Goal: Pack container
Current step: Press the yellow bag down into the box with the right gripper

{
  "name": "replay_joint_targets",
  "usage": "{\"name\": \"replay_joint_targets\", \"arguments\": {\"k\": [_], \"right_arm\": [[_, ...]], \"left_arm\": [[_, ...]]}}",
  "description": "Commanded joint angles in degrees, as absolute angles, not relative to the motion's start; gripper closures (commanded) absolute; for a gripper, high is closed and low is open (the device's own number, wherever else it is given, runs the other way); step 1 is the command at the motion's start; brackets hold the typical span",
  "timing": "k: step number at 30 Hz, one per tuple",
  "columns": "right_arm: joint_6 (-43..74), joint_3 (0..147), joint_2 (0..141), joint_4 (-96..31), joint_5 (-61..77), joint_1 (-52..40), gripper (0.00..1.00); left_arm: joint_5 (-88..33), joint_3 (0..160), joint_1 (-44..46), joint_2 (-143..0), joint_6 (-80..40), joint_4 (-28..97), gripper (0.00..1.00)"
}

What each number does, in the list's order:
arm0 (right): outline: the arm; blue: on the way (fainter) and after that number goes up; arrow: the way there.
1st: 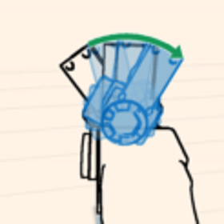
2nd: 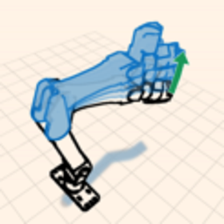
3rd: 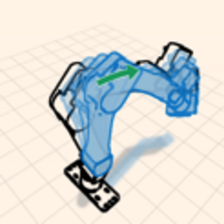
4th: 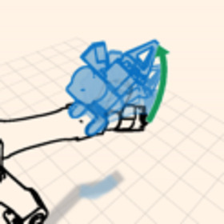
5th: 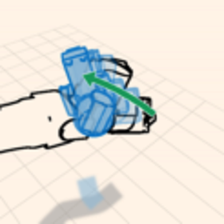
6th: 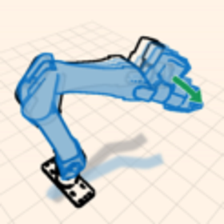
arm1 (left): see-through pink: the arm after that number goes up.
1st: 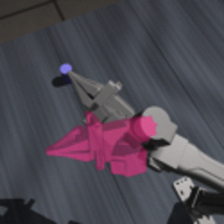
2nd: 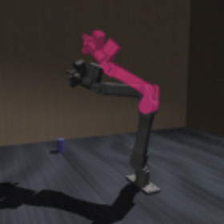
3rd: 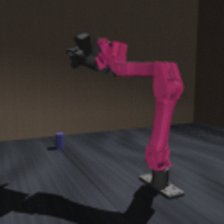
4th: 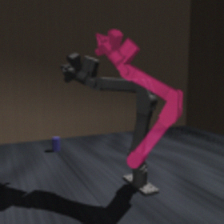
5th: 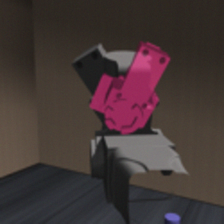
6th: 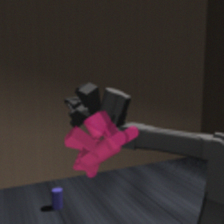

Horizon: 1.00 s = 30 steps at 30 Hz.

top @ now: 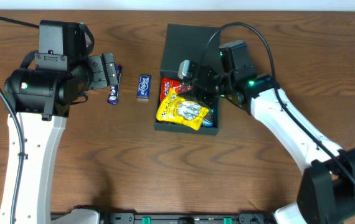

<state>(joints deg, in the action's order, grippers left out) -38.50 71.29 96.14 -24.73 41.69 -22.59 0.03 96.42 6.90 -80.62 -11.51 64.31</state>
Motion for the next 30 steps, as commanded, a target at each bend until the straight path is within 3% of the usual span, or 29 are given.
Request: {"name": "replay_joint_targets", "arguments": {"k": [1,10,30], "right_arm": [[-36.25,71.24,95.48,-26.52,42.87,-22.9,0.99],[-43.31,71.18,96.36,-40.16,33.23,-22.92,0.99],[-46.37,71.16,111.48,-38.46,26.41,-22.96,0.99]], "left_arm": [[0.6,97.62,6.68,-80.14,-10.26,64.51,0.05],[0.54,97.62,6.68,-80.14,-10.26,64.49,0.05],[0.4,97.62,6.68,-80.14,-10.26,64.49,0.05]]}}
